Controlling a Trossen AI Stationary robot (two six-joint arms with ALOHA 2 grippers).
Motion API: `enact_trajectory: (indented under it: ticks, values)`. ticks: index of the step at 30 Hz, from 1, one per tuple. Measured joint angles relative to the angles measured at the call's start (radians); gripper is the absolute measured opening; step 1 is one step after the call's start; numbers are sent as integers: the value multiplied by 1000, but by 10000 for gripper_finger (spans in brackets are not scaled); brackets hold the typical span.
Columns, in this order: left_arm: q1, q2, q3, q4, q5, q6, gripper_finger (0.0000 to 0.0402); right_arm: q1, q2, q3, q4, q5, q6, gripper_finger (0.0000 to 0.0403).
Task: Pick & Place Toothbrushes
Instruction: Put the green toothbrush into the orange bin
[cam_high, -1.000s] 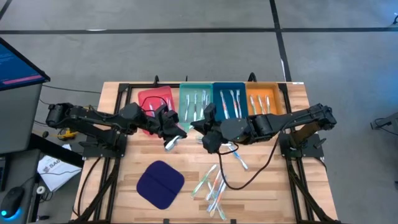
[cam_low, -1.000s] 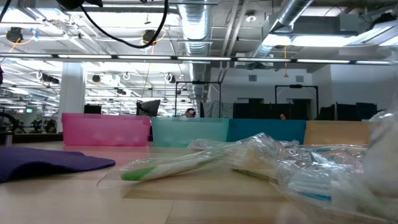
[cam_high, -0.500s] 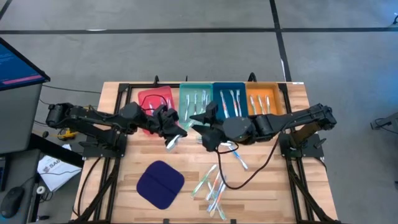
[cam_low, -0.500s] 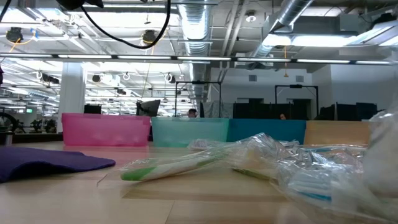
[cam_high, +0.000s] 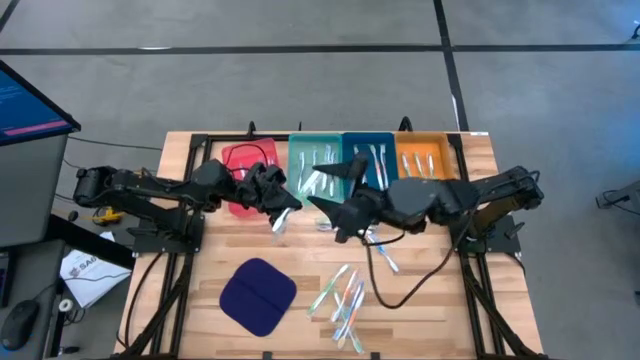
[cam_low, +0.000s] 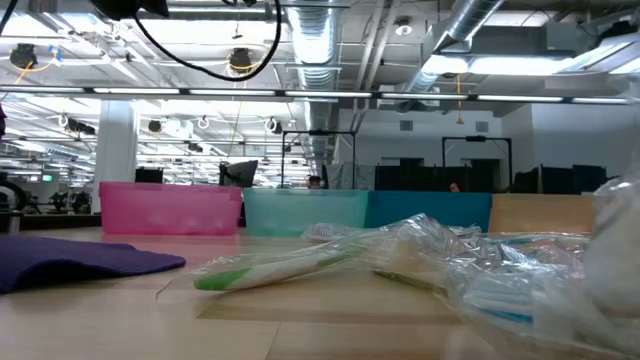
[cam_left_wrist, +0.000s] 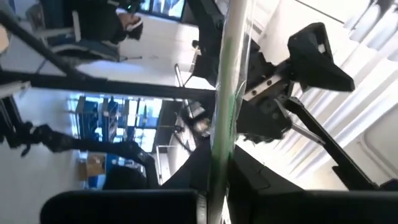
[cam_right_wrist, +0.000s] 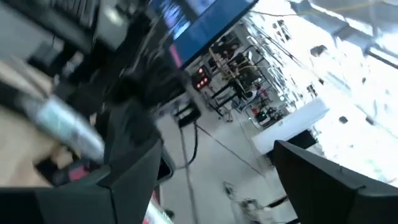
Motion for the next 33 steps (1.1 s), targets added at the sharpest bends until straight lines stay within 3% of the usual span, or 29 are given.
enact_trajectory:
  ticks: [5, 9, 13, 19, 22, 27, 33]
  values:
    - [28, 0, 0, 15, 3, 50, 13, -1, -2, 128, -151, -33, 265, 305]
    - [42, 0, 0, 19, 3, 111, 13, -35, -3, 248, -314, -279, 629, 305]
    - [49, 0, 0, 19, 2, 161, 13, -107, -3, 297, -355, -532, 967, 305]
    - [50, 0, 0, 19, -1, 243, 13, -203, -13, 300, -390, -678, 1381, 305]
    - [50, 0, 0, 19, -14, 301, 13, -247, -13, 285, -377, -723, 1463, 305]
    - [50, 0, 0, 20, 13, 344, 13, -313, -13, 221, -408, -825, 1426, 305]
    - [50, 0, 0, 20, 22, 371, 13, -359, -47, 28, -359, -798, 1581, 305]
